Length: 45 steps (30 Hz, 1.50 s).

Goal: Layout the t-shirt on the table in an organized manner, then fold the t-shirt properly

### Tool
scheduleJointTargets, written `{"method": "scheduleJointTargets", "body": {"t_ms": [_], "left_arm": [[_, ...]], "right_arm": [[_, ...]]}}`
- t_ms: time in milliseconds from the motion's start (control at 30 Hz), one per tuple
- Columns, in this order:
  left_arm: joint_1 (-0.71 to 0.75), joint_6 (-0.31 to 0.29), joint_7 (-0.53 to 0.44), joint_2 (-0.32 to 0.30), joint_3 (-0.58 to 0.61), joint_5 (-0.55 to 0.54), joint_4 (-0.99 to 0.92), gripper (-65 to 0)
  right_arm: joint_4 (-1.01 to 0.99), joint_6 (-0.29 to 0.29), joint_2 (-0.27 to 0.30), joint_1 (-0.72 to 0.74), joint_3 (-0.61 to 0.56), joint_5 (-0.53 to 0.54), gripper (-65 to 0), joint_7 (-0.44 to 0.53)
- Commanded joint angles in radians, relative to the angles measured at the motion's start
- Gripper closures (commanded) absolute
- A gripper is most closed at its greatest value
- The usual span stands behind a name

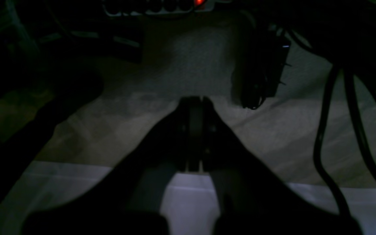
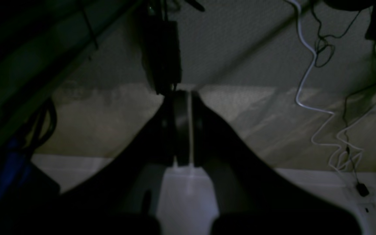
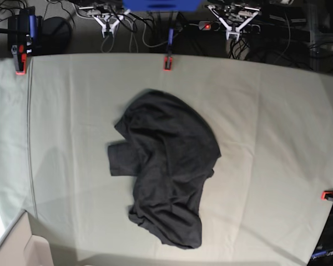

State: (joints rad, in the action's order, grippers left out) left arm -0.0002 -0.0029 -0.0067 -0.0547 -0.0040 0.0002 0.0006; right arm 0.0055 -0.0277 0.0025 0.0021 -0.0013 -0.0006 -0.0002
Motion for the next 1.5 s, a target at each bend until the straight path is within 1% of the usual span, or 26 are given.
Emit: {"method": "scheduleJointTargets", "body": {"t_ms": [0, 267, 500, 733, 800, 1000, 1067, 1233, 1467], "left_arm": [[0.004, 0.007, 0.001, -0.006, 0.002, 0.005, -0.001, 0.0], [0.002, 0.007, 0.000, -0.006, 0.000, 0.002, -0.001, 0.0], [0.001, 0.007, 0.000, -0.024, -0.001, 0.002, -0.001, 0.0], [-0.001, 0.007, -0.002, -0.020, -0.003, 0.001, -0.001, 0.0], [-0.002, 0.007, -0.002, -0.001, -0.003, 0.001, -0.001, 0.0], [0.001, 0.007, 0.000, 0.017, -0.001, 0.001, -0.001, 0.0], [-0.002, 0.007, 0.000, 0.039, -0.001, 0.001, -0.001, 0.0], [0.002, 0.007, -0.003, 0.054, -0.001, 0.001, -0.001, 0.0], [0.018, 0.007, -0.003, 0.046, -0.001, 0.001, -0.001, 0.0]], "right_arm": [[0.000, 0.031, 0.000, -0.011, 0.002, -0.003, 0.0, -0.005], [0.003, 0.031, -0.002, -0.015, -0.001, -0.003, 0.0, -0.002], [0.004, 0.031, -0.002, -0.011, -0.001, -0.003, 0.0, -0.001], [0.004, 0.031, -0.002, -0.009, 0.002, -0.003, 0.0, -0.001], [0.008, 0.031, -0.002, -0.011, 0.004, -0.003, 0.0, 0.001], [0.146, 0.031, -0.003, -0.077, 0.005, -0.002, 0.0, 0.001], [0.185, 0.031, -0.003, -0.096, 0.005, -0.002, 0.0, 0.001], [0.222, 0.031, -0.002, -0.133, 0.001, -0.002, 0.0, 0.001], [0.253, 0.031, 0.001, -0.149, -0.003, -0.002, 0.0, -0.001]]}}
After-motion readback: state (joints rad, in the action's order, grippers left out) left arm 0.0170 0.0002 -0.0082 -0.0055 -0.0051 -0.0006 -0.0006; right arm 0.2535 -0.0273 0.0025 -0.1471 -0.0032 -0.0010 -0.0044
